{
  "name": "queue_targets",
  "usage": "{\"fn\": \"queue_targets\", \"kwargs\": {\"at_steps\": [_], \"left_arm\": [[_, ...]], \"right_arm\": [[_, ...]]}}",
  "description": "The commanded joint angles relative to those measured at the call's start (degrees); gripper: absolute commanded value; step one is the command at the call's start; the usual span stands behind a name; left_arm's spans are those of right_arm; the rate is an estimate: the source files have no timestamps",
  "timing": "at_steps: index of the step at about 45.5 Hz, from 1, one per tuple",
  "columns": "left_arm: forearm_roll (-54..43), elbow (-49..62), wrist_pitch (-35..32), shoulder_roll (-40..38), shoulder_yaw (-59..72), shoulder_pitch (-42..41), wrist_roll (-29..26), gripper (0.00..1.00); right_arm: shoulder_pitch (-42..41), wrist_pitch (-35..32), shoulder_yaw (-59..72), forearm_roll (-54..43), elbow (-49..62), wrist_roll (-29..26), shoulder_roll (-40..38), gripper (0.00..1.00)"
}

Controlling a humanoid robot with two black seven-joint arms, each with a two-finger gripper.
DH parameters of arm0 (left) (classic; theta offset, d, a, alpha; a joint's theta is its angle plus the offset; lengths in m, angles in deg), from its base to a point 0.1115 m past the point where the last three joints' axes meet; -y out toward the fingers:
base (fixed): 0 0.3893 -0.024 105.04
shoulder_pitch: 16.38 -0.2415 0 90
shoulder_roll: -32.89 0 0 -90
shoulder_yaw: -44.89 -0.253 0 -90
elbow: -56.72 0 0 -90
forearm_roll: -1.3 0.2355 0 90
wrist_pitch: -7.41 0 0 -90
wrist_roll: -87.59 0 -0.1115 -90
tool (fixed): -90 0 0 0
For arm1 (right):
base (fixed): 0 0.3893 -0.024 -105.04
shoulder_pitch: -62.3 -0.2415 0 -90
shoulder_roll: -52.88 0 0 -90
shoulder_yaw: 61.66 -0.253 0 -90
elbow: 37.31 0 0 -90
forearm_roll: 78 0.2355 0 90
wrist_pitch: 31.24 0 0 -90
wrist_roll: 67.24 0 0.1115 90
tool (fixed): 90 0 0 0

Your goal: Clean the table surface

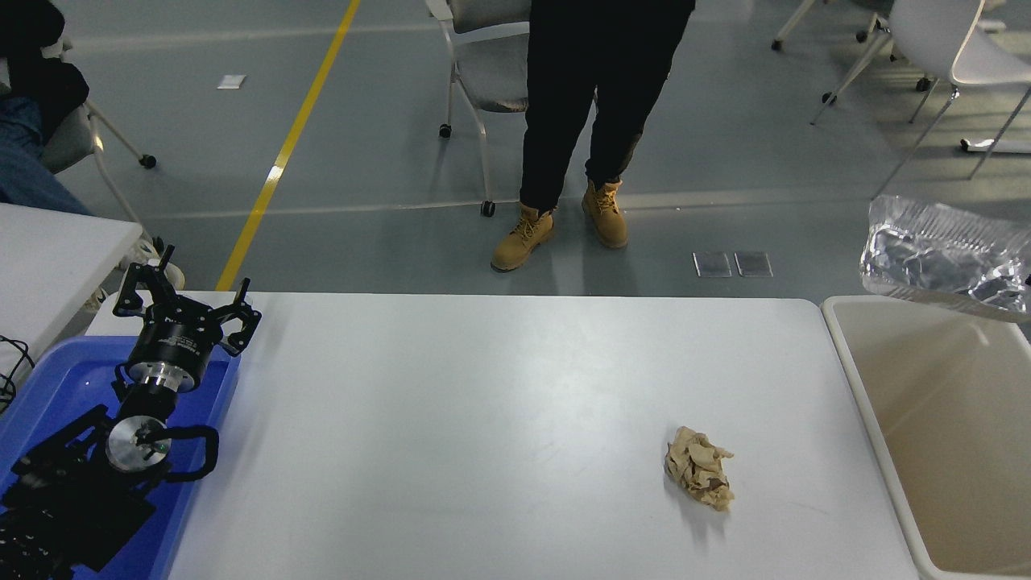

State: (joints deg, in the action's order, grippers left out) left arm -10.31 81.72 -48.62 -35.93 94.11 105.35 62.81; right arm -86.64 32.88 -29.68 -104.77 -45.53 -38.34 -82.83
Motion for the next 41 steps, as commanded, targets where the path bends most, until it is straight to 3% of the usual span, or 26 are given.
{"fn": "queue_targets", "kwargs": {"at_steps": [1,16,41], "left_arm": [[0.00,-0.04,0.04,0.00,0.00,0.00,0.00,1.00],[0.00,0.05,0.04,0.00,0.00,0.00,0.00,1.00],[0.00,-0.04,-0.05,0.00,0.00,0.00,0.00,1.00]], "right_arm": [[6.12,0.13,-1.57,3.91,4.00,-1.12,-0.96,0.00],[12.80,1.53,-8.78,7.08,6.63,-13.25,0.80,0.00],[19.57,9.61,-20.99,6.99,6.81,-18.78,8.01,0.00]]}}
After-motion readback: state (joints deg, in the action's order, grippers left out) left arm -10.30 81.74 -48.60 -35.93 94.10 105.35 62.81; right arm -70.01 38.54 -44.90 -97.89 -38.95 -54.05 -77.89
